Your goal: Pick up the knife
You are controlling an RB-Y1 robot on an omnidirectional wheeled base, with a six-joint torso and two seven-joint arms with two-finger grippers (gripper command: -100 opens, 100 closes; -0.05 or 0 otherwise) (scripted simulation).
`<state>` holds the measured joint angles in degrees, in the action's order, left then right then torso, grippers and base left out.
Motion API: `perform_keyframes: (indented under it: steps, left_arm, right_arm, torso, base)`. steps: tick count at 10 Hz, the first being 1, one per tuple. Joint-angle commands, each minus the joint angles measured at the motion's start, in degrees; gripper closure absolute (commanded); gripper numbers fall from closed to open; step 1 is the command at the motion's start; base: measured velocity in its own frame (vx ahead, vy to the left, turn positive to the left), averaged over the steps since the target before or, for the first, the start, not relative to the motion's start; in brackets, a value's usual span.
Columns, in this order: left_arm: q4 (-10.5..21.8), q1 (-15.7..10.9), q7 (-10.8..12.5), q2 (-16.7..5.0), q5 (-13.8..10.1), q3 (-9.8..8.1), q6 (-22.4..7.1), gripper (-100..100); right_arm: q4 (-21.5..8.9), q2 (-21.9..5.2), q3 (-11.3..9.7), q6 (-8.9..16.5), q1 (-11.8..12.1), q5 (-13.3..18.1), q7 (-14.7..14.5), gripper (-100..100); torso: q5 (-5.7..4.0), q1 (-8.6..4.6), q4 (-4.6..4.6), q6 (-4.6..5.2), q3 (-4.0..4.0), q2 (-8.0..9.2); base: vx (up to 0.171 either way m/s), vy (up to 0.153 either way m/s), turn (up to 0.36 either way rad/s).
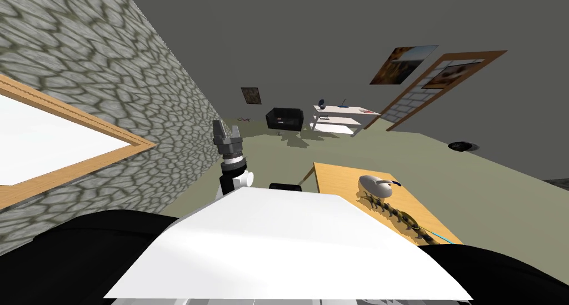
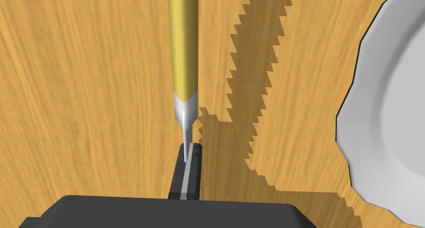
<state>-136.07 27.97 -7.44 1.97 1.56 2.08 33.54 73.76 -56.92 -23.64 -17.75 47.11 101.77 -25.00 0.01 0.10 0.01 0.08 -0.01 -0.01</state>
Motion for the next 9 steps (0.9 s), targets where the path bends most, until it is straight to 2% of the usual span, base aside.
perform_keyframes:
  steps: [1, 3, 4, 5, 7, 8, 9]
  left_arm:
    - [0.00, 0.00, 0.00, 0.00, 0.00, 0.00, 0.00, 0]
    - [0.00, 0.00, 0.00, 0.00, 0.00, 0.00, 0.00, 0]
    - [0.00, 0.00, 0.00, 0.00, 0.00, 0.00, 0.00, 0]
    - [0.00, 0.00, 0.00, 0.00, 0.00, 0.00, 0.00, 0]
    - [0.00, 0.01, 0.00, 0.00, 0.00, 0.00, 0.00, 0]
    - [0.00, 0.01, 0.00, 0.00, 0.00, 0.00, 0.00, 0]
    - [0.00, 0.00, 0.00, 0.00, 0.00, 0.00, 0.00, 0]
  right_arm:
    - [0.00, 0.00, 0.00, 0.00, 0.00, 0.00, 0.00, 100]
    - [0.05, -0.05, 0.03, 0.07, -0.08, 0.07, -0.16, 100]
    - [0.05, -0.05, 0.02, 0.07, -0.07, 0.06, -0.16, 0]
    - [2.18, -1.67, 0.83, -0.37, 1.32, 0.47, 1.16, 100]
    - [4.51, -3.66, 1.72, -0.78, 2.76, 0.51, 1.77, 100]
    - [4.05, -3.04, 1.46, -0.65, 2.45, 1.17, 2.45, 100]
    - [4.14, -3.14, 1.51, -0.72, 2.53, 1.03, 2.34, 0]
  torso:
    - [0.00, 0.00, 0.00, 0.00, 0.00, 0.00]
    - [-0.01, -0.01, -0.05, 0.11, -0.05, -0.06]
    - [-0.01, -0.01, -0.04, 0.10, -0.05, -0.06]
    - [-0.01, -0.01, -0.04, 0.10, -0.05, -0.06]
    - [0.03, 0.12, -0.06, 0.10, -0.09, -0.12]
    - [0.03, 0.14, -0.05, 0.08, -0.08, -0.12]
    - [0.00, 0.08, -0.03, 0.05, -0.06, -0.09]
  base:
    - [-0.001, 0.001, 0.036]
    - [0.000, 0.000, -0.007]
    - [0.000, 0.000, 0.000]
    - [0.019, 0.013, -0.114]
    - [0.023, 0.031, -0.089]
    - [0.008, 0.015, -0.016]
    - [0.000, 0.000, 0.000]
